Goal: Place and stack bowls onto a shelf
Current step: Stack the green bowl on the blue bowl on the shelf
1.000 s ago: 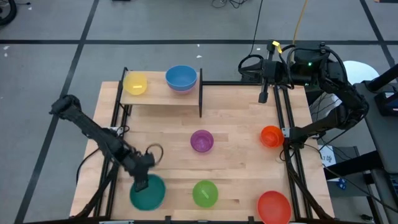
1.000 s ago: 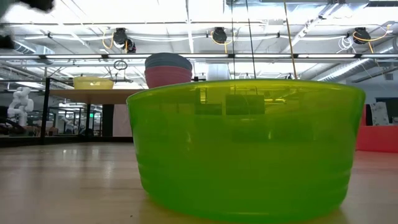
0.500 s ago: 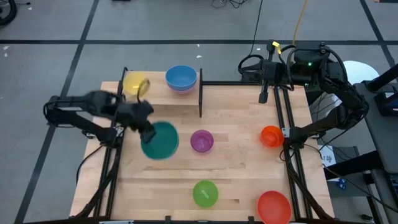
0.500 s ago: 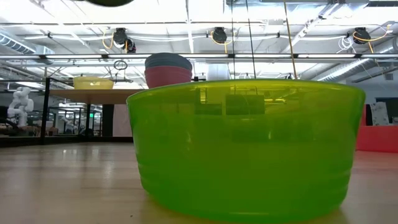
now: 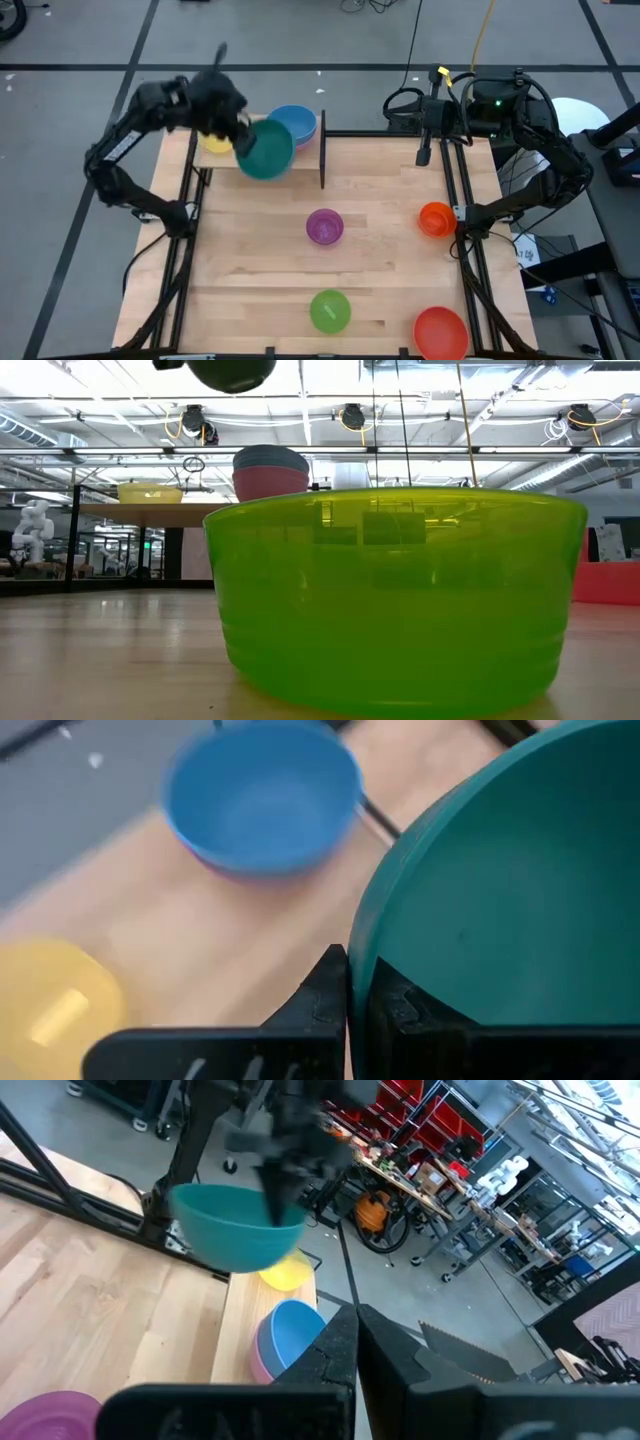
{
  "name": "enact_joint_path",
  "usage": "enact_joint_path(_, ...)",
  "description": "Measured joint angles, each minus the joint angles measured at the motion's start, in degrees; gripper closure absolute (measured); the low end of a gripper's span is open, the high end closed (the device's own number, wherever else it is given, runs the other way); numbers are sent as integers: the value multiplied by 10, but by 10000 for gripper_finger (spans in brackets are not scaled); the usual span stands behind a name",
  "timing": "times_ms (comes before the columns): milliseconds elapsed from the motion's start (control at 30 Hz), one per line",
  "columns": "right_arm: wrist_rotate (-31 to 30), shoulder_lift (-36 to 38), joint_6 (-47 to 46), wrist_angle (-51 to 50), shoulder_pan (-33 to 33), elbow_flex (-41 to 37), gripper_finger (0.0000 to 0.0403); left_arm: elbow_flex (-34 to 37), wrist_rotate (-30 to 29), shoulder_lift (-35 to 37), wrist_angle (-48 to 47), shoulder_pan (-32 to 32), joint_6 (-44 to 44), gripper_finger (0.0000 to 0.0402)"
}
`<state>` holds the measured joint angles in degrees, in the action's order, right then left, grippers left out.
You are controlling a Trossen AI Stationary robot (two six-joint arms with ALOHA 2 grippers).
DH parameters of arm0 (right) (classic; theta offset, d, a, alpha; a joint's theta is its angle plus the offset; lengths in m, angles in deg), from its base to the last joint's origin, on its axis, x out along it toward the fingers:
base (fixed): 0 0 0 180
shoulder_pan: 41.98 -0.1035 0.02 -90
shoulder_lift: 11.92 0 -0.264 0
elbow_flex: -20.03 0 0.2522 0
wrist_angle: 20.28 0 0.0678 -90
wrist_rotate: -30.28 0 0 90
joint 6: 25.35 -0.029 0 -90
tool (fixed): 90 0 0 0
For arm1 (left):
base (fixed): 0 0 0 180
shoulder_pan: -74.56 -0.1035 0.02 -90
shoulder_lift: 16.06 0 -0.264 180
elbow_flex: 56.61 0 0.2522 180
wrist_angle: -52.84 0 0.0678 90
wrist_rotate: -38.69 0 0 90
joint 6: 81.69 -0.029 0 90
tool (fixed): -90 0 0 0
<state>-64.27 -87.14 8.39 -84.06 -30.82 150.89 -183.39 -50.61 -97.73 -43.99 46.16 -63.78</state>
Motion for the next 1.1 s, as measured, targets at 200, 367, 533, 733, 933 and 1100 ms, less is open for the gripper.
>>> enact_joint_path(200, -3, 1, 0, 9, 0, -14, 403, -104, 54, -75, 2, -98, -100, 397)
enact_joint_path(367, -23, 3, 1, 23, 5, -52, 403, -159, 126, -151, 4, -147, -150, 397)
enact_joint_path(533, -88, 3, 15, 22, 5, -81, 403, -170, 142, -208, 0, -176, -206, 397)
enact_joint_path(733, -91, 4, 28, 45, 5, -89, 403, -170, 142, -246, -1, -209, -234, 397)
enact_joint_path(933, -92, 4, 46, 70, 5, -89, 403, -170, 143, -274, -18, -223, -250, 397)
enact_joint_path(1100, -92, 4, 47, 78, 5, -89, 403, -170, 138, -285, -20, -225, -261, 396)
